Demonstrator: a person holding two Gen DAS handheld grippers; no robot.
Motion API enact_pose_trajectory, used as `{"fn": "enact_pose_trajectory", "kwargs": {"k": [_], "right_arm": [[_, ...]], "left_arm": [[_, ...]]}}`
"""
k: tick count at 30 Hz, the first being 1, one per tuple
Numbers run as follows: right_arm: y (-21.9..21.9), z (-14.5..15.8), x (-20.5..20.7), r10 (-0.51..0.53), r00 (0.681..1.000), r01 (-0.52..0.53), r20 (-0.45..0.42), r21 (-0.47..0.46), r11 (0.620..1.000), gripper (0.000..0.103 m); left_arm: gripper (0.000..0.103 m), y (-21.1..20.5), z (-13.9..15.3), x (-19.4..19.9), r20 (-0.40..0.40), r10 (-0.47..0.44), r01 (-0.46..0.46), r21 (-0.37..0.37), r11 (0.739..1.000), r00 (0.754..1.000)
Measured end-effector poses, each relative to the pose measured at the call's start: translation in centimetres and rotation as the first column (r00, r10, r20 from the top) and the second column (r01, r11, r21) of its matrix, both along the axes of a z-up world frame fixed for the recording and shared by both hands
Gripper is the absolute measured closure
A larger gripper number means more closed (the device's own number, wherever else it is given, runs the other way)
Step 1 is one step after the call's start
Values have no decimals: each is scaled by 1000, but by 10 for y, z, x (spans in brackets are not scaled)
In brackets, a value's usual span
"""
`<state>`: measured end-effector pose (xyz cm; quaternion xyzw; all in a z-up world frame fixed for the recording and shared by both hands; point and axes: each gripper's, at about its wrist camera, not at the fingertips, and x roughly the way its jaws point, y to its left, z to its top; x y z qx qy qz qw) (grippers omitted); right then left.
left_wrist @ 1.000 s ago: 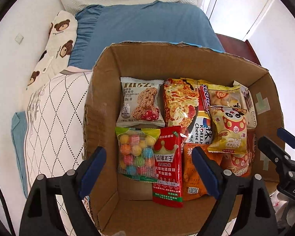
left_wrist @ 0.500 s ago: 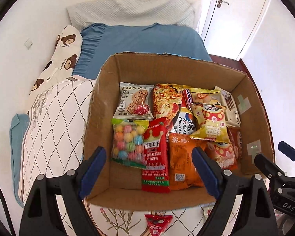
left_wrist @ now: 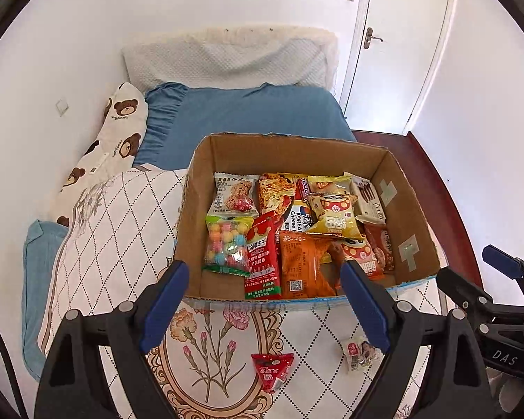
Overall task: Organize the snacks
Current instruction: 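Move both tools toward the last two snacks on the bed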
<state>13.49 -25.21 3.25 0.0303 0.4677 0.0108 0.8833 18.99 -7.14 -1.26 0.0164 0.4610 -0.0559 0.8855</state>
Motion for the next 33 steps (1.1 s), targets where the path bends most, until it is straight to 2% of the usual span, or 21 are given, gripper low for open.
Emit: {"fn": "enact_pose_trajectory", "kwargs": {"k": [7,13,20,23,26,29,31,33], "right_arm": [[5,33,-36,5,996,-4,85,-12,1000,5],[7,48,-58,14,993,-13,118,-4,1000,5],[5,44,-68,11,994,-15,105,37,999,5],[0,25,-65,17,998,-21,65,69,997,6],[-6,-13,-56,27,999,-23,-30,117,993,27],[-14,-61,-47,29,990,-3,-139,185,983,33],[-15,-88,-43,29,981,12,-194,207,978,33],[-15,-113,-38,39,970,25,-240,257,966,33]], "left_arm": [[14,-3,26,-34,79,-13,14,-12,1000,997],[14,-4,34,-57,102,-17,19,-18,1000,995],[14,-8,29,-72,101,-15,16,-4,1000,995],[14,-7,13,-68,62,16,-18,35,999,998],[14,-3,-14,-63,-2,35,-35,56,998,999],[14,0,-45,-60,-66,45,-38,102,994,997],[14,2,-67,-57,-127,44,-29,119,992,991],[14,3,-93,-51,-228,47,-21,114,993,972]]}}
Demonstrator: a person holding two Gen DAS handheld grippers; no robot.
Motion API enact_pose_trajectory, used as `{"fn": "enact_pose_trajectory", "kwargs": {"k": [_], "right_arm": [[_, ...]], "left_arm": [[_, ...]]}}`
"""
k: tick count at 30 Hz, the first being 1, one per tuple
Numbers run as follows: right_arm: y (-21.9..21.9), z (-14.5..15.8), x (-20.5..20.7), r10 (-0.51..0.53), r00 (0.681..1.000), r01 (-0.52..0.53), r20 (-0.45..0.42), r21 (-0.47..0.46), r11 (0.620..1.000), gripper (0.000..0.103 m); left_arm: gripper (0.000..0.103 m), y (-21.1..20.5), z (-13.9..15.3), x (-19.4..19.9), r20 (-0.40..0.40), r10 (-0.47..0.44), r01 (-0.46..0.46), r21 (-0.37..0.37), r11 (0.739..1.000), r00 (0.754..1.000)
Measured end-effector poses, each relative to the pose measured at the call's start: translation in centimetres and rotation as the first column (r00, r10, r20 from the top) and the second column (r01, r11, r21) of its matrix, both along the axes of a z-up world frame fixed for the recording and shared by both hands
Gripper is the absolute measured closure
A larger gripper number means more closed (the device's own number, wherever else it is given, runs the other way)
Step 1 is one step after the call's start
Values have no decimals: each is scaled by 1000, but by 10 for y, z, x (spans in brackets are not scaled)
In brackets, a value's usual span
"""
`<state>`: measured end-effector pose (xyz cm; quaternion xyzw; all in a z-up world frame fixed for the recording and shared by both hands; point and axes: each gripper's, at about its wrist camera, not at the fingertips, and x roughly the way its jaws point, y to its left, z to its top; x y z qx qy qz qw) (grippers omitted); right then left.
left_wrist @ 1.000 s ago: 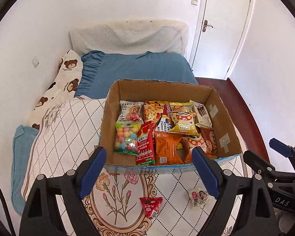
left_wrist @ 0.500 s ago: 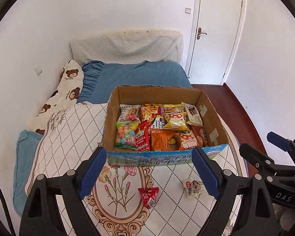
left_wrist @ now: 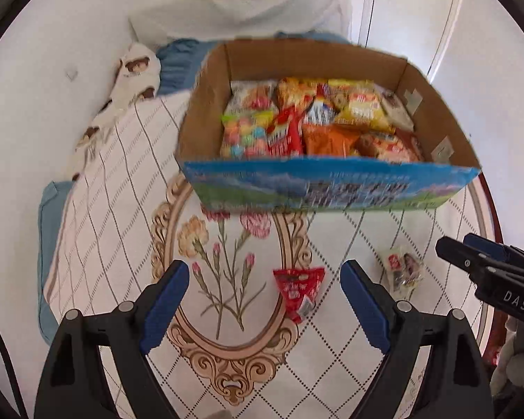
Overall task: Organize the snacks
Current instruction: 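Move both tools toward the last two snacks on the bed, then grasp the red triangular candy pack with left tool while right tool grasps clear bread pack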
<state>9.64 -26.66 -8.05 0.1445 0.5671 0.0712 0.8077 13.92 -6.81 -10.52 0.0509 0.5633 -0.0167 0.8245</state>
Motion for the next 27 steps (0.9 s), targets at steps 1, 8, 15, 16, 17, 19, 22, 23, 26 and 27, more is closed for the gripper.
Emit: {"fn": "enact_pose_trajectory", "kwargs": {"k": [1,8,15,16,17,19,22,23,26,27], "right_arm": [[1,-11,3,4,1000,-4,-28,14,1000,33],[15,-55,19,28,991,-25,-128,27,999,33],[28,-74,28,61,983,-67,-173,-27,997,33],[29,-77,29,63,982,-71,-180,-35,997,33],[31,-80,30,66,980,-76,-188,-48,996,33],[32,-87,30,74,976,-86,-203,-50,995,36],[34,-92,22,90,975,-102,-203,-49,994,41],[35,-92,18,94,976,-107,-196,-53,993,41],[37,-92,2,110,975,-124,-195,-63,990,41],[38,-91,-5,114,974,-129,-197,-63,990,41]], "left_arm": [[14,1,-14,4,-58,-2,0,-18,1000,998],[14,-7,-93,18,-309,-42,2,-128,992,950],[50,-13,-126,30,-371,-17,-50,-171,984,928],[51,-14,-129,31,-372,-14,-53,-168,984,928],[54,-14,-130,32,-366,-8,-57,-168,984,931],[59,-16,-131,33,-359,-9,-54,-164,985,933],[60,-18,-127,30,-345,-22,-35,-160,986,938],[60,-17,-126,25,-344,-26,-32,-162,986,939],[60,-12,-125,7,-351,-36,-22,-159,987,936],[60,-12,-126,0,-358,-47,-12,-160,987,933]]}}
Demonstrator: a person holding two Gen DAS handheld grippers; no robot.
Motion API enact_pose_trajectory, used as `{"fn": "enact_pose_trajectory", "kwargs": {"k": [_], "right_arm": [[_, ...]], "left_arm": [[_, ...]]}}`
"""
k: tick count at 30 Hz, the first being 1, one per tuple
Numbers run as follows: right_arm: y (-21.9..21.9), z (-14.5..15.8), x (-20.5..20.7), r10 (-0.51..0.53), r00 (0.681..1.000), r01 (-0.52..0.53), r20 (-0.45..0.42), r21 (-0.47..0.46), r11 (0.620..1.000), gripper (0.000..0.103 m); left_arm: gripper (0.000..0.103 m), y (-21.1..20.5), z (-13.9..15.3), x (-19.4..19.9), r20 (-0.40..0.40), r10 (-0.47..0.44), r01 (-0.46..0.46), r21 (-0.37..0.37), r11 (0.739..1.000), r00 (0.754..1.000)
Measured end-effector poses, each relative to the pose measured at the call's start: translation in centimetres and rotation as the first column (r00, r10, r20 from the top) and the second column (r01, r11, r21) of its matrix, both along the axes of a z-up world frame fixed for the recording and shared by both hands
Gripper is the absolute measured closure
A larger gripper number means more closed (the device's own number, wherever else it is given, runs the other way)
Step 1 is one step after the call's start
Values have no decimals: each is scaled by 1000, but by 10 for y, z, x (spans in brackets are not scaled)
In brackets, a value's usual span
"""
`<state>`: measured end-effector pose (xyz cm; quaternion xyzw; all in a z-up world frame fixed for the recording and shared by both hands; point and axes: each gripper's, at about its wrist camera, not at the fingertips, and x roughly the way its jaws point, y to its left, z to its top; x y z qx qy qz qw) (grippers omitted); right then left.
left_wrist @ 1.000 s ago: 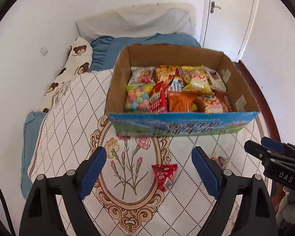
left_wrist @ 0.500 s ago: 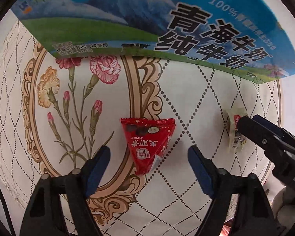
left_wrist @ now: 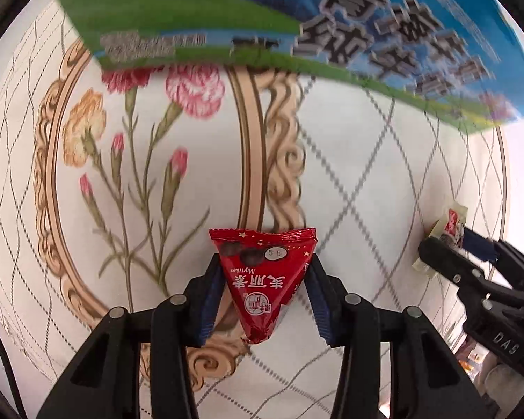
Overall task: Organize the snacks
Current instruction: 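Grasp the red triangular candy pack with left tool while right tool grasps clear bread pack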
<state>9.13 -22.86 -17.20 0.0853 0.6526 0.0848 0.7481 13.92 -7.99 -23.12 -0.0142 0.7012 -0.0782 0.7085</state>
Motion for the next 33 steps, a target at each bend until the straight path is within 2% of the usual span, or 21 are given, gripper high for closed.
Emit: {"fn": "enact_pose_trajectory", "kwargs": {"k": [6,11,15,21,23,24,27,30,33], "right_arm": [[10,-4,-55,27,998,-26,-57,19,999,41],[18,-17,-89,29,994,-27,-103,16,999,41],[20,-22,-93,23,993,-22,-119,10,1000,41],[18,-20,-87,12,990,-10,-139,12,1000,40],[19,-21,-86,7,990,-5,-138,8,1000,40],[18,-21,-87,4,991,-3,-137,5,1000,40],[20,-20,-89,-7,992,6,-125,-3,1000,42],[22,-16,-90,5,995,-8,-98,-21,1000,44],[22,-17,-90,24,993,-27,-114,-22,999,43]], "left_arm": [[60,-2,-7,-56,-57,-98,101,55,993,994],[60,-2,-14,-72,-59,-119,123,67,990,991],[59,-2,-25,-70,-84,-68,72,42,997,994],[56,-6,-38,-62,-88,-44,46,27,999,995],[56,5,-41,-54,-86,-39,41,22,999,996],[56,21,-49,-57,-83,-35,37,19,999,996],[56,35,-53,-62,-77,-21,22,9,1000,997],[58,37,-46,-63,-69,-23,25,17,1000,997],[58,38,-37,-68,-65,-27,28,11,1000,998]]}}
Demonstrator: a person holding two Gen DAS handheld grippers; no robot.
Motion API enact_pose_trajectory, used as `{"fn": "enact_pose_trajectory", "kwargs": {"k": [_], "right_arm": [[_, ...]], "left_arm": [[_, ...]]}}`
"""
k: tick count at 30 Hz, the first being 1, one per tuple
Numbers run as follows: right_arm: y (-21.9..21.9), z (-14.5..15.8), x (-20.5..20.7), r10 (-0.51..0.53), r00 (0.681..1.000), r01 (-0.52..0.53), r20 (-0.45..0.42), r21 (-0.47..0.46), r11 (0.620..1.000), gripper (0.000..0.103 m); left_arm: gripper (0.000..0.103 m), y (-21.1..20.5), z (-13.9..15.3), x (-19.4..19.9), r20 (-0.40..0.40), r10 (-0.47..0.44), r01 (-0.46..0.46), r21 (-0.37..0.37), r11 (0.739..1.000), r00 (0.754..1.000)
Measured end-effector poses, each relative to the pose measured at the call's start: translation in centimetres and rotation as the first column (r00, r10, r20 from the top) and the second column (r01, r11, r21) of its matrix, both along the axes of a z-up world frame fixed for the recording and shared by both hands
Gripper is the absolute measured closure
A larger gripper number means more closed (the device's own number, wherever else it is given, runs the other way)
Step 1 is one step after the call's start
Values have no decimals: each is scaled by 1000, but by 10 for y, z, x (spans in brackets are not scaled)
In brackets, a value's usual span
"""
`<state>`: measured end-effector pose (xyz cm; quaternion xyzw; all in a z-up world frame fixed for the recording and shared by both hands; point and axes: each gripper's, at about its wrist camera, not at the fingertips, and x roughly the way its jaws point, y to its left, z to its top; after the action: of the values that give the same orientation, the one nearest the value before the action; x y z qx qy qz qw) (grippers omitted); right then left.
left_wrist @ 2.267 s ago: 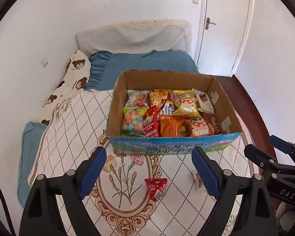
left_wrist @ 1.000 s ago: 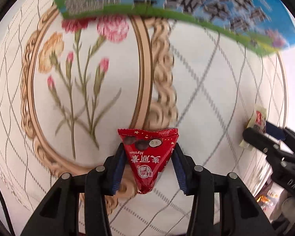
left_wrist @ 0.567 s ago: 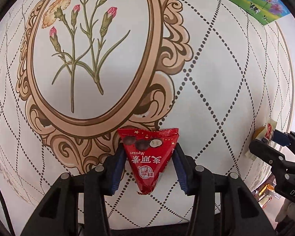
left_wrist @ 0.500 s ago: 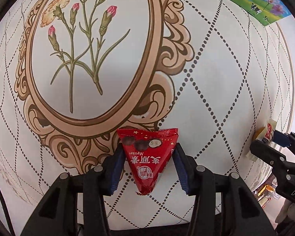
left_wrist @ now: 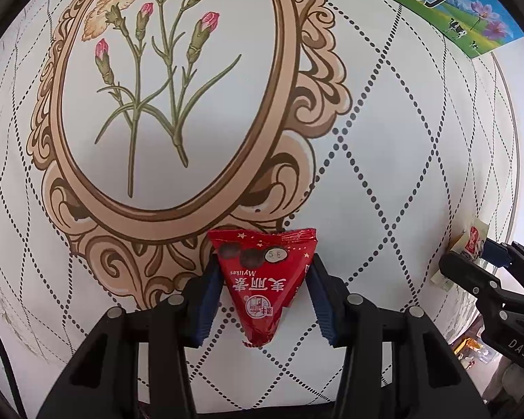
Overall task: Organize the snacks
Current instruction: 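Grasp the red triangular candy pack with left tool while right tool grasps clear bread pack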
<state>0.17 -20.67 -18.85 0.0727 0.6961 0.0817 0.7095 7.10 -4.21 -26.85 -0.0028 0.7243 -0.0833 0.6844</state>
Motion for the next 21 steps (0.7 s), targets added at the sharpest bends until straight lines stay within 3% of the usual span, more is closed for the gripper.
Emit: {"fn": "enact_pose_trajectory", "kwargs": {"k": [2,5,7,9,14,21], "right_arm": [[-2,-1,1,-1,1000,1,-18,8,1000,42],[-5,0,3,-12,999,13,-41,14,1000,26],[-4,6,1,-5,999,5,-39,11,1000,25],[-3,11,-2,9,999,-9,-41,3,1000,14],[-7,16,-3,-7,1000,8,-8,12,1000,13],[-17,-5,7,-96,995,97,-25,41,994,17]], "left_arm": [[58,7,-2,0,5,22,-22,-18,1000,1000],[56,21,-4,-2,3,64,-64,-55,996,998],[55,27,-7,1,-21,68,-69,-56,996,997],[45,32,-6,0,-54,67,-71,-72,995,996],[41,42,-15,-3,-83,78,-85,-81,993,993],[40,40,-16,-8,-64,92,-97,-83,992,994]]}}
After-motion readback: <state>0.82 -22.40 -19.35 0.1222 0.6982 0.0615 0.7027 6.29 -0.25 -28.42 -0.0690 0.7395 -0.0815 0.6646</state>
